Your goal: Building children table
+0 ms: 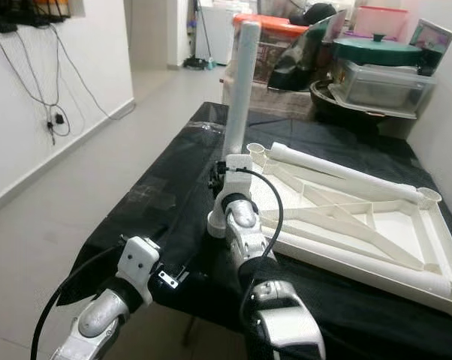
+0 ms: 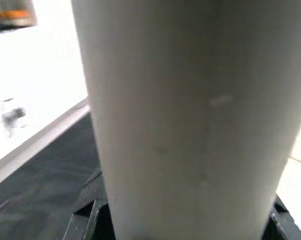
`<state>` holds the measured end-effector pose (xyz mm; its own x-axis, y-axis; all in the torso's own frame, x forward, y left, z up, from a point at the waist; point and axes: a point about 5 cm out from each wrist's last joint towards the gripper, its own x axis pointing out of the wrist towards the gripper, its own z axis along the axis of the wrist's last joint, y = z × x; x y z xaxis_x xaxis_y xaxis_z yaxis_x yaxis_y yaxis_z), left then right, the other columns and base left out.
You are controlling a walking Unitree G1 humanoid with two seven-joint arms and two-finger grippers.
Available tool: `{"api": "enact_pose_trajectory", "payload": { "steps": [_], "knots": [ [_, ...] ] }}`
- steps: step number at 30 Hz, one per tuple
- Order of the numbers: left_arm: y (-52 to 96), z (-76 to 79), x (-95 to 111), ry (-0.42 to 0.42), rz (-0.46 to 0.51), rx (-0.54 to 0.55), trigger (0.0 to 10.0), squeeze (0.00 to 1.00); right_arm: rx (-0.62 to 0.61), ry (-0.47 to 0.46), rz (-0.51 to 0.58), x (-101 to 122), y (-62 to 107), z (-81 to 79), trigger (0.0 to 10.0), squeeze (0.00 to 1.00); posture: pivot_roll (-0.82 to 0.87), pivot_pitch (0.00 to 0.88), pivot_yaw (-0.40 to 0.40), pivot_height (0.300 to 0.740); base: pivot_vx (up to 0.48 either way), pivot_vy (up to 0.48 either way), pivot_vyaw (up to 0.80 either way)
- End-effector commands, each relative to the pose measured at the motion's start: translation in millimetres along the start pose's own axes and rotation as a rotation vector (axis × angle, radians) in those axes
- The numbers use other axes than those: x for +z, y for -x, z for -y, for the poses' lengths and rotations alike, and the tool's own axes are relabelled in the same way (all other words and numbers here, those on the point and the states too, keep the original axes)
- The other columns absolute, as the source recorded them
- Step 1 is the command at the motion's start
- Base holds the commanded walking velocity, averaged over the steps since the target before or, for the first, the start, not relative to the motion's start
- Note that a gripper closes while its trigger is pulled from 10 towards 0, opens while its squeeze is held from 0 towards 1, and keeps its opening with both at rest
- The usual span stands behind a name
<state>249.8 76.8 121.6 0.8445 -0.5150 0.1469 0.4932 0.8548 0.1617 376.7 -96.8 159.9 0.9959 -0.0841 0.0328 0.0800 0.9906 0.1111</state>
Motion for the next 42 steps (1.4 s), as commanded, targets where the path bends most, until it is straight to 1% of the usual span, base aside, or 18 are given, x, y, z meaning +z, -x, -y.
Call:
{"api": "enact_pose_trajectory", "payload": {
  "steps": [1, 5, 6, 7, 9, 10, 11, 12, 16, 19, 26, 29, 31, 33, 34, 37, 39, 42],
  "knots": [
    [-0.9, 2.5, -1, -0.003, -0.010, -0.013, 10.0, 0.00, -0.120, -0.054, -0.046, -10, 2.9, 16.1, 0.0, 0.00, 0.15, 0.000, -0.097, 0.740, 0.000, 0.000, 0.00],
    [-0.9, 2.5, -1, -0.003, -0.010, -0.012, 10.0, 0.00, -0.109, -0.059, -0.048, -11, 3.3, 12.6, 0.0, 0.00, 0.15, 0.000, -0.098, 0.740, 0.000, 0.000, 0.00],
    [-0.8, 2.6, -1, -0.002, -0.010, -0.012, 10.0, 0.00, -0.070, -0.074, -0.047, -11, 3.2, 7.6, 7.1, 0.00, 0.15, 0.000, -0.094, 0.740, 0.000, 0.000, 0.00],
    [-0.5, 2.6, -2, 0.002, -0.014, -0.010, 10.0, 0.00, 0.005, -0.096, -0.019, -11, 4.6, -0.1, 10.0, 1.00, 0.14, 0.000, -0.087, 0.740, 0.000, 0.000, 0.00],
    [-0.5, 2.6, -2, 0.002, -0.014, -0.010, 10.0, 0.00, 0.005, -0.096, -0.019, -11, 4.6, -0.1, 10.0, 1.00, 0.14, 0.000, -0.087, 0.740, 0.000, 0.000, 0.00],
    [-0.2, 2.8, -2, 0.007, -0.018, -0.010, 10.0, 0.00, 0.103, -0.105, 0.034, -8, 7.6, -7.6, 10.0, 1.00, 0.14, 0.000, -0.093, 0.740, 0.000, 0.000, 0.00],
    [-0.2, 2.8, -2, 0.007, -0.018, -0.010, 10.0, 0.00, 0.103, -0.105, 0.034, -8, 7.6, -7.6, 10.0, 1.00, 0.14, 0.000, -0.093, 0.740, 0.000, 0.000, 0.00],
    [-0.3, 2.7, -2, 0.009, -0.020, -0.009, 10.0, 0.00, 0.151, -0.094, 0.057, -8, 9.9, -7.7, 10.0, 0.00, 0.14, 0.000, -0.092, 0.740, 0.000, 0.000, 0.00],
    [-0.4, 2.7, -2, 0.010, -0.020, -0.008, 10.0, 0.00, 0.163, -0.080, 0.066, -8, 11.9, -7.7, 10.0, 0.00, 0.14, 0.000, -0.092, 0.740, 0.000, 0.000, 0.00],
    [-0.2, 2.3, -2, 0.013, -0.022, -0.005, 10.0, 0.00, 0.254, -0.047, 0.090, -10, 21.1, 1.1, 10.0, 0.00, 0.13, 0.000, -0.086, 0.740, 0.000, 0.000, 0.00],
    [-0.1, 2.1, -3, 0.014, -0.024, -0.005, 10.0, 0.00, 0.290, -0.052, 0.078, -12, 25.9, 6.0, 10.0, 0.00, 0.13, 0.000, -0.085, 0.740, 0.000, 0.000, 0.00],
    [0.3, 1.1, -3, 0.016, -0.027, -0.002, 10.0, 0.00, 0.364, -0.004, 0.069, -19, 44.4, 21.5, 10.0, 0.00, 0.12, 0.000, -0.080, 0.740, 0.000, 0.000, 0.00],
    [0.3, 1.1, -3, 0.016, -0.027, -0.002, 10.0, 0.00, 0.364, -0.004, 0.069, -19, 44.4, 21.5, 10.0, 0.00, 0.12, 0.000, -0.080, 0.740, 0.000, 0.000, 0.00],
    [0.3, 0.1, -3, 0.016, -0.032, 0.006, 10.0, 0.00, 0.373, 0.016, 0.063, -22, 50.8, 26.4, 10.0, 0.00, 0.12, 0.000, -0.080, 0.740, 0.000, 0.000, 0.00],
    [0.5, -1.6, -4, 0.019, -0.039, 0.018, 10.0, 0.00, 0.378, 0.045, 0.064, -26, 56.7, 32.9, 10.0, 0.00, 0.12, 0.000, -0.077, 0.740, 0.000, 0.000, 0.00],
    [0.6, -2.7, -5, 0.021, -0.044, 0.027, 10.0, 0.00, 0.379, 0.065, 0.065, -28, 59.9, 37.0, 10.0, 0.00, 0.12, 0.000, -0.077, 0.740, 0.000, 0.000, 0.00],
    [0.9, -3.5, -6, 0.026, -0.050, 0.031, 10.0, 0.00, 0.302, 0.070, 0.066, -31, 60.9, 50.1, 10.0, 0.00, 0.12, 0.000, -0.075, 0.740, 0.000, 0.000, 0.00],
    [1.0, -3.8, -7, 0.021, -0.062, 0.034, 10.0, 0.00, 0.255, 0.075, 0.070, -31, 59.7, 55.5, 10.0, 0.00, 0.12, 0.000, -0.075, 0.740, 0.000, 0.000, 0.00]
  ]
}}
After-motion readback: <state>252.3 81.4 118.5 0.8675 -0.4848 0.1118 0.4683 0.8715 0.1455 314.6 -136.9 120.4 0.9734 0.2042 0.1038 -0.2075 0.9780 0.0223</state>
